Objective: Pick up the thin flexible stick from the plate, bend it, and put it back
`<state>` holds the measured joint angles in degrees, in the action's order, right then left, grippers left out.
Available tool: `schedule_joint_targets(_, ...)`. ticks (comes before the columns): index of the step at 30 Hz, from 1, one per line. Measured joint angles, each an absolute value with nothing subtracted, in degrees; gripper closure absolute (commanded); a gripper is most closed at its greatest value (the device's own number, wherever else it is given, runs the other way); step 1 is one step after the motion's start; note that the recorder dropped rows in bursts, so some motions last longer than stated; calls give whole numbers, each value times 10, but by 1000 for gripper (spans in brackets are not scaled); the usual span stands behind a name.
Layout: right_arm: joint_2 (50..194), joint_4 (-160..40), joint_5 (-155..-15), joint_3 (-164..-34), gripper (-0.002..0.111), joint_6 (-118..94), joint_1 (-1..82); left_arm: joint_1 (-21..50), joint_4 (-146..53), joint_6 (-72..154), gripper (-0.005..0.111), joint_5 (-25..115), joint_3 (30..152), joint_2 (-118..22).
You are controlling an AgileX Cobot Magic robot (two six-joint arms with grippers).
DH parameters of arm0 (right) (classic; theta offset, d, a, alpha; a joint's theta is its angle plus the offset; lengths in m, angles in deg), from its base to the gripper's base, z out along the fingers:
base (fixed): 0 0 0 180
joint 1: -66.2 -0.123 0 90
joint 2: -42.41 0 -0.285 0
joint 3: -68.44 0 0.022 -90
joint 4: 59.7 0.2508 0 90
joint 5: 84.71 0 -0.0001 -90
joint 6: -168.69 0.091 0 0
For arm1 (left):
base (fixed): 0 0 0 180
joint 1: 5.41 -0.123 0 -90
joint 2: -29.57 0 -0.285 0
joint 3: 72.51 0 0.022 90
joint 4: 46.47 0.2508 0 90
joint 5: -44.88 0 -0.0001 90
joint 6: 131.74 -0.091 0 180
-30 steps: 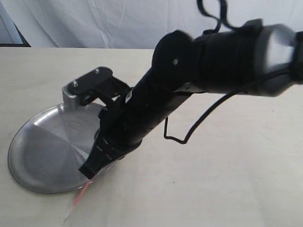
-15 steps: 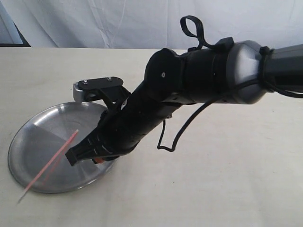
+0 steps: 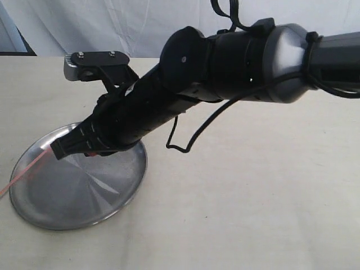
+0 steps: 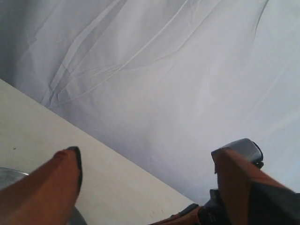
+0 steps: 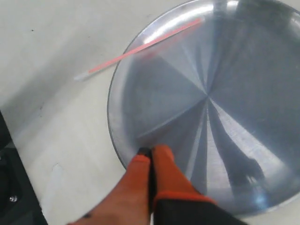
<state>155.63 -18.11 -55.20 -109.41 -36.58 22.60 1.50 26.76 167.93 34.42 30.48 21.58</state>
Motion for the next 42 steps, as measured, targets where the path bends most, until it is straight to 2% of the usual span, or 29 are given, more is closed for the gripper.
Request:
schedule_joint_targets(12,1590,-177,-542,-1099,108,-368,225,15,274,1679,32,344,305,216)
schedule_joint_targets(13,1597,-166,-541,-1107,105,-369,218,15,278,1679,32,344,305,216)
schedule_joint_targets(14,1600,-163,-539,-1115,93,-369,213,15,280,1679,32,344,305,216)
schedule_joint_targets(15,1613,-158,-534,-1137,86,-369,196,15,283,1679,32,345,305,216)
schedule_joint_targets(16,1622,-157,-532,-1147,67,-369,187,15,284,1679,32,345,305,216)
schedule_joint_targets(17,1642,-157,-526,-1176,57,-369,172,15,284,1679,32,346,305,216)
schedule_joint_targets(18,1661,-160,-524,-1198,56,-356,164,15,284,1679,32,350,305,216)
schedule_joint_targets(25,1762,-278,-462,-1295,57,-108,160,15,284,1679,32,368,305,216)
schedule_joint_targets(39,1866,-292,-392,-1405,57,-4,155,15,284,1679,32,363,305,216)
schedule_joint_targets(40,1873,-293,-389,-1414,59,-1,152,15,284,1679,32,363,305,216)
schedule_joint_targets(42,1891,-295,-373,-1444,72,7,147,15,284,1679,32,362,305,216)
